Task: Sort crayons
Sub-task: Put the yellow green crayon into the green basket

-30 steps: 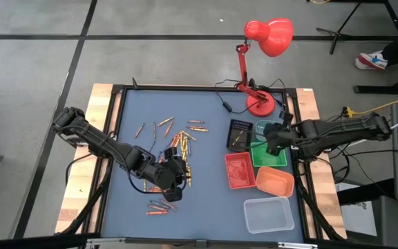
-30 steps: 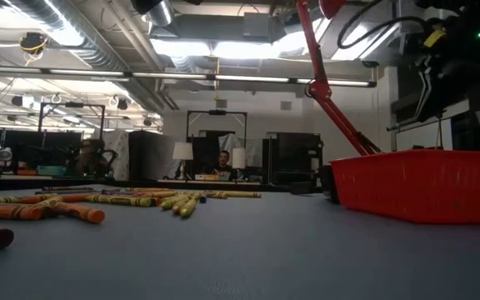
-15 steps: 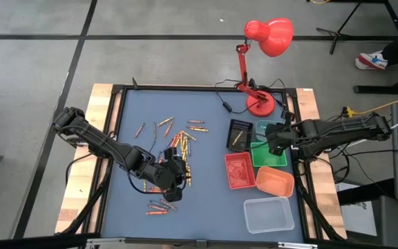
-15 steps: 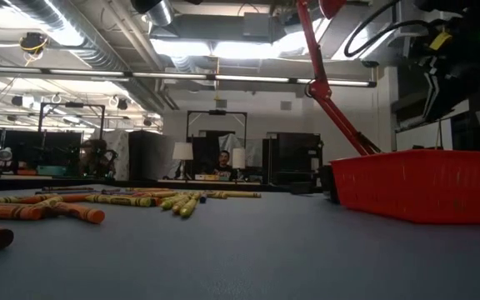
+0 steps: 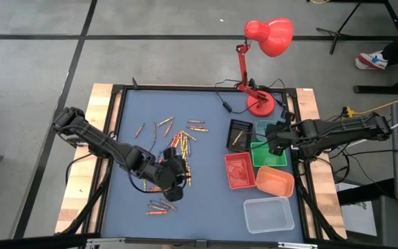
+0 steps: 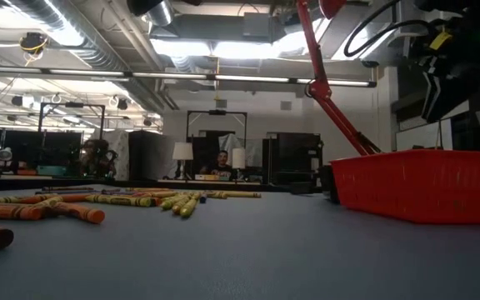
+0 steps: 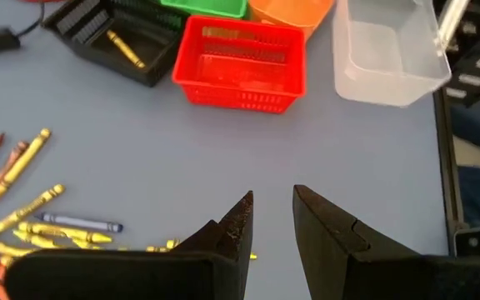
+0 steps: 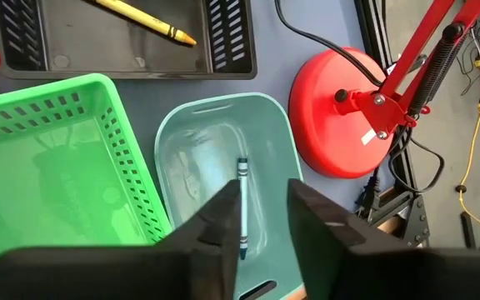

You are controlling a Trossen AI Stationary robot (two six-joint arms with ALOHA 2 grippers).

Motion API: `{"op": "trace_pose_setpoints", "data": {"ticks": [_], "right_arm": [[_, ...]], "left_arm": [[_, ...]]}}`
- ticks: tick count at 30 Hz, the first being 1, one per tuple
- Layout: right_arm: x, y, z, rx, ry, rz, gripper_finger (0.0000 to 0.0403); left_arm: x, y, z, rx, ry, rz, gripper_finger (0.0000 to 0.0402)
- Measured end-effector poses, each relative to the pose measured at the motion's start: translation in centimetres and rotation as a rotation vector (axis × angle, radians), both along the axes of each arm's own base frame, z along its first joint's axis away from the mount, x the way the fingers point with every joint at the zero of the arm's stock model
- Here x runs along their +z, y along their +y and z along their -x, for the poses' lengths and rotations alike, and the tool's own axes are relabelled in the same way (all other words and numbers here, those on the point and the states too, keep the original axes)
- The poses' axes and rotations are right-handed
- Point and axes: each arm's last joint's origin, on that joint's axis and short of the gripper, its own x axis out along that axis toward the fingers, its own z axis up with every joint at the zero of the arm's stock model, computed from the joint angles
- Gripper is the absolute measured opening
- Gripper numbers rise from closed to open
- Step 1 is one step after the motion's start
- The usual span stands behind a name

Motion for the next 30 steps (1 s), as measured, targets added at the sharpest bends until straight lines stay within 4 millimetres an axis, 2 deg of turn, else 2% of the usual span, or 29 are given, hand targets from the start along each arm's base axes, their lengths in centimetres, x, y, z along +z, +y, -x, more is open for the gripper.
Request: {"op": "trace_pose_setpoints", "data": {"ticks": [4, 8, 22, 30], "right_arm": [[0.0, 0.0, 0.0, 0.000, 0.000, 0.000, 0.0134], [0.0, 0.0, 0.0, 0.003, -0.001, -0.002, 0.0146], [0.0, 0.1, 0.0, 0.013, 0.005, -0.025, 0.0147], [-0.1, 0.1, 0.0, 0.018, 0.011, -0.045, 0.0147]], "left_arm": [[-0.4, 0.4, -0.3, 0.059, 0.013, 0.037, 0.0073], [-1.7, 0.4, -1.1, 0.103, 0.045, 0.062, 0.0073], [-8.9, -1.0, -3.8, 0.332, 0.232, 0.306, 0.0073], [-11.5, 0.0, -5.0, 0.503, 0.323, 0.485, 0.0073]]}}
